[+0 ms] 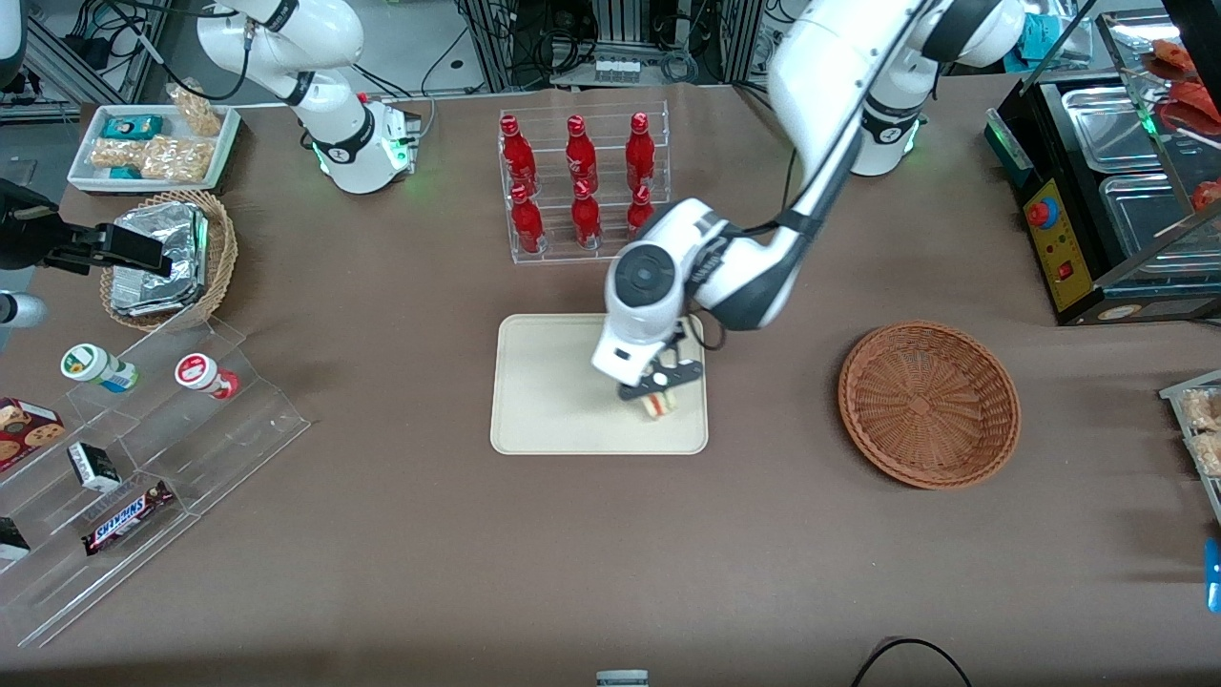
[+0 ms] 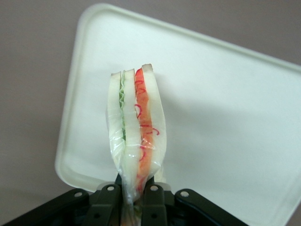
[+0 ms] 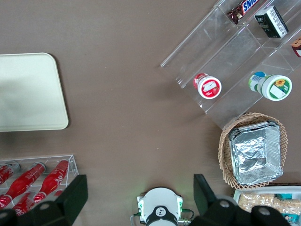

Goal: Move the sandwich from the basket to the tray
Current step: 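Carry the held sandwich over the cream tray with the left gripper, then lower the sandwich onto the tray and open the left gripper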

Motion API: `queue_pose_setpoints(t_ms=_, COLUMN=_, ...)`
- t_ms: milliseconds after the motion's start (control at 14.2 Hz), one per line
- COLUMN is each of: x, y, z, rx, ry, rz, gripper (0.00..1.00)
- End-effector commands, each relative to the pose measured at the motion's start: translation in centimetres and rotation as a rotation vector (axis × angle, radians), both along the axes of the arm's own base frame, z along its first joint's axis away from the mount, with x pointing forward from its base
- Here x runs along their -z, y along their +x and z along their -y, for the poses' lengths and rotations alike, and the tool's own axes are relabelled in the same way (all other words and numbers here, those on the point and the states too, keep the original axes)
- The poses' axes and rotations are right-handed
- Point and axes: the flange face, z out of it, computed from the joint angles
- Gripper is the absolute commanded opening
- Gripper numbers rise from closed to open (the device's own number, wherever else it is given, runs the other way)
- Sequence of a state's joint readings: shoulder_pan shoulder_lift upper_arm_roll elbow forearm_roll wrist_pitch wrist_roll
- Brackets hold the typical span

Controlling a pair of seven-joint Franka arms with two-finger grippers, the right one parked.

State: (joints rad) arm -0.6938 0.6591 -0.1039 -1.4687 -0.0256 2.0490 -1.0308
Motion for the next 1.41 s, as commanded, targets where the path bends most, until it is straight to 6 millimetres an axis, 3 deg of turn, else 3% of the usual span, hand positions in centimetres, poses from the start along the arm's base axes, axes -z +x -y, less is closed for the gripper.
queue_pose_setpoints(t_ms=0, x=-0.8, y=-1.5, z=2.3, rx=0.026, ry=-0.013, rz=0.008, gripper=0.18)
queue_pose_setpoints(t_ms=212, x=1.0, y=-2.6, z=3.5, rx=0.045, ry=-0.012, rz=0.004, gripper=0.18)
queue_pose_setpoints(t_ms=494, x=0.2, y=-1.7, z=2.9, rx=0.030, ry=-0.023, rz=0.018, gripper=0.18)
queue_pose_setpoints(t_ms=847, x=1.1, y=-1.8, z=3.1, rx=0.042, ry=-0.014, rz=0.014, gripper=0.18)
queue_pose_setpoints(t_ms=1341, x=1.4, y=-1.7, z=3.5, rx=0.238, ry=-0.027, rz=0.013, gripper=0.18)
